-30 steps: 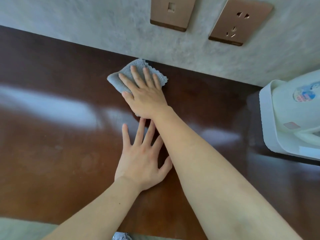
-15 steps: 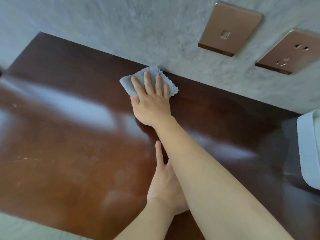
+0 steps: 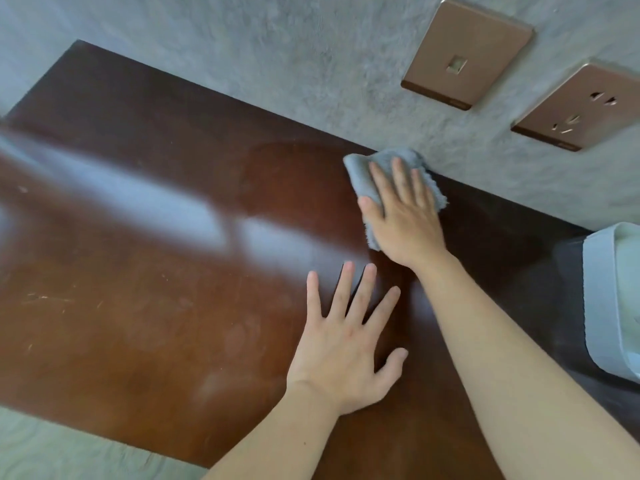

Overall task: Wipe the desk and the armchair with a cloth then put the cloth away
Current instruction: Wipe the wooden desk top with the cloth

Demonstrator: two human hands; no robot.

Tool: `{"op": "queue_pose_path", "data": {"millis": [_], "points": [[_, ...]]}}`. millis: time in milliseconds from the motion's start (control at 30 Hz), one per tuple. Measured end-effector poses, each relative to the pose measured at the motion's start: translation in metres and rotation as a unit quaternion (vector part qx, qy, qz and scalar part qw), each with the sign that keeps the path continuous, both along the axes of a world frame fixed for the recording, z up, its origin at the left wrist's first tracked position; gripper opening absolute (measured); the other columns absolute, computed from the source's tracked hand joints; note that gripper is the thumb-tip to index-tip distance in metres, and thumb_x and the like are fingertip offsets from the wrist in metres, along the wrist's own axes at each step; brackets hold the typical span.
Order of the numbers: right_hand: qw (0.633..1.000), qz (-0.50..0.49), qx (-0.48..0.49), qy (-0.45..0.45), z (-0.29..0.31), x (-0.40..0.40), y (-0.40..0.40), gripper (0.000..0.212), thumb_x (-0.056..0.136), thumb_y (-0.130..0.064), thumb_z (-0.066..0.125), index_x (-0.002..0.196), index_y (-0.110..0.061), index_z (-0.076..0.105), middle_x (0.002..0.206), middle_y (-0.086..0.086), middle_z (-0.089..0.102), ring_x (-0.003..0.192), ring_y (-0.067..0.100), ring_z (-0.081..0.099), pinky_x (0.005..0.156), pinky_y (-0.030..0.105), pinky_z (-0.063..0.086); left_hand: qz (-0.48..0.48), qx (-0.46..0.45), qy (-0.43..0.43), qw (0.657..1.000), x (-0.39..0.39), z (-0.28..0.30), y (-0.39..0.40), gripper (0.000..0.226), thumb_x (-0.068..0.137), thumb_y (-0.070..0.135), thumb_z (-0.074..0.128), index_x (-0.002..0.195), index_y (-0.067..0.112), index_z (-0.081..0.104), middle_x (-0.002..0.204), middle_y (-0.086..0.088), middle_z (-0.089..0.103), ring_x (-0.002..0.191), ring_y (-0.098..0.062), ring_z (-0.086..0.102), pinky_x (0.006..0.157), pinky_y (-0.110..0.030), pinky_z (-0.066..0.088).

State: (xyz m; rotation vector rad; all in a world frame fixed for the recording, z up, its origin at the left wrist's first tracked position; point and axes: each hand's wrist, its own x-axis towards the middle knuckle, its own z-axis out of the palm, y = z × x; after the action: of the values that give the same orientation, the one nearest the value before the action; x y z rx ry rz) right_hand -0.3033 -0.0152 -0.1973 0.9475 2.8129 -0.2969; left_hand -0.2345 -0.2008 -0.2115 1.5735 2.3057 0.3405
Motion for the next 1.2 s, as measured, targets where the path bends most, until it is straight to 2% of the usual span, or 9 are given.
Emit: {"op": "queue_pose_path", "data": {"millis": [67, 167, 300, 533, 600, 733, 867, 1067, 1200], "points": [[0.998, -0.066, 0.010, -0.006, 0.002, 0.046, 0.016, 0.059, 0.102, -0.056, 0.015, 0.156, -0.038, 0.000, 0.166, 0.002, -0.007, 0.152, 0.028, -0.007, 0.120, 0.048, -0.002, 0.065, -0.002, 0.052, 0.996, -0.036, 0.013, -0.020, 0.073, 0.094, 0.066, 0.033, 0.156, 0.028, 0.034, 0.166, -0.012, 0.022, 0.155, -0.038, 0.010, 0.116, -0.074, 0.005], [0.985, -0.174, 0.013, -0.008, 0.005, 0.090, 0.024, 0.060, 0.100, -0.054, 0.016, 0.156, -0.036, 0.003, 0.166, 0.006, -0.004, 0.152, 0.031, -0.004, 0.121, 0.050, 0.001, 0.020, -0.024, 0.024, 0.999, -0.028, 0.010, -0.018, 0.073, 0.094, 0.067, 0.033, 0.156, 0.027, 0.035, 0.166, -0.013, 0.024, 0.154, -0.039, 0.013, 0.116, -0.075, 0.005], [0.966, -0.259, -0.005, -0.020, 0.002, 0.062, 0.013, 0.058, 0.102, -0.049, 0.013, 0.156, -0.035, -0.001, 0.166, 0.006, -0.011, 0.151, 0.035, -0.011, 0.120, 0.053, -0.004, 0.028, -0.017, 0.063, 0.998, -0.038, 0.006, -0.017, 0.075, 0.094, 0.067, 0.034, 0.156, 0.027, 0.034, 0.166, -0.013, 0.023, 0.155, -0.039, 0.011, 0.116, -0.075, 0.005], [1.000, 0.010, -0.013, 0.018, -0.002, 0.018, -0.011, 0.056, 0.104, -0.051, 0.016, 0.156, -0.038, -0.001, 0.166, 0.000, -0.012, 0.151, 0.028, -0.014, 0.119, 0.047, -0.009, 0.031, -0.027, 0.070, 0.997, -0.034, 0.010, -0.016, 0.072, 0.095, 0.070, 0.025, 0.158, 0.034, 0.025, 0.168, -0.006, 0.016, 0.156, -0.034, 0.005, 0.117, -0.072, 0.004], [1.000, -0.006, 0.002, 0.022, -0.004, 0.047, 0.006, 0.057, 0.103, -0.053, 0.016, 0.156, -0.039, 0.001, 0.166, -0.001, -0.009, 0.152, 0.026, -0.011, 0.120, 0.045, -0.006, 0.025, -0.036, 0.082, 0.996, -0.033, 0.010, -0.017, 0.073, 0.095, 0.069, 0.027, 0.158, 0.033, 0.026, 0.168, -0.007, 0.017, 0.156, -0.034, 0.007, 0.117, -0.072, 0.006], [0.985, -0.170, 0.035, 0.017, -0.007, 0.135, 0.036, 0.057, 0.103, -0.049, 0.017, 0.157, -0.034, 0.006, 0.166, 0.007, -0.001, 0.151, 0.034, 0.000, 0.122, 0.052, 0.002, 0.023, -0.032, 0.088, 0.995, -0.032, 0.006, -0.018, 0.073, 0.094, 0.069, 0.024, 0.159, 0.034, 0.023, 0.169, -0.007, 0.015, 0.156, -0.034, 0.006, 0.117, -0.071, 0.005], [0.967, -0.251, 0.042, 0.005, -0.003, 0.201, -0.003, 0.058, 0.103, -0.046, 0.016, 0.158, -0.029, 0.008, 0.165, 0.014, 0.003, 0.150, 0.039, 0.003, 0.121, 0.054, 0.005, 0.025, -0.039, 0.093, 0.995, -0.032, 0.006, -0.017, 0.075, 0.093, 0.070, 0.021, 0.159, 0.034, 0.021, 0.169, -0.007, 0.013, 0.156, -0.034, 0.005, 0.117, -0.071, 0.005], [0.978, -0.205, -0.017, -0.010, 0.005, 0.267, -0.156, 0.061, 0.100, -0.054, 0.010, 0.157, -0.036, -0.001, 0.166, 0.001, -0.011, 0.152, 0.028, -0.008, 0.121, 0.047, 0.002, 0.023, -0.042, 0.103, 0.994, -0.032, 0.006, -0.017, 0.076, 0.093, 0.071, 0.023, 0.159, 0.033, 0.022, 0.169, -0.008, 0.013, 0.156, -0.034, 0.006, 0.116, -0.071, 0.007], [0.986, -0.165, -0.014, -0.016, 0.005, 0.261, -0.130, 0.061, 0.100, -0.057, 0.011, 0.157, -0.033, 0.011, 0.167, 0.005, 0.000, 0.152, 0.031, -0.002, 0.121, 0.046, 0.002, 0.018, -0.036, 0.107, 0.993, -0.033, 0.006, -0.015, 0.076, 0.092, 0.070, 0.026, 0.158, 0.032, 0.026, 0.168, -0.009, 0.017, 0.155, -0.035, 0.009, 0.116, -0.072, 0.009]]}}
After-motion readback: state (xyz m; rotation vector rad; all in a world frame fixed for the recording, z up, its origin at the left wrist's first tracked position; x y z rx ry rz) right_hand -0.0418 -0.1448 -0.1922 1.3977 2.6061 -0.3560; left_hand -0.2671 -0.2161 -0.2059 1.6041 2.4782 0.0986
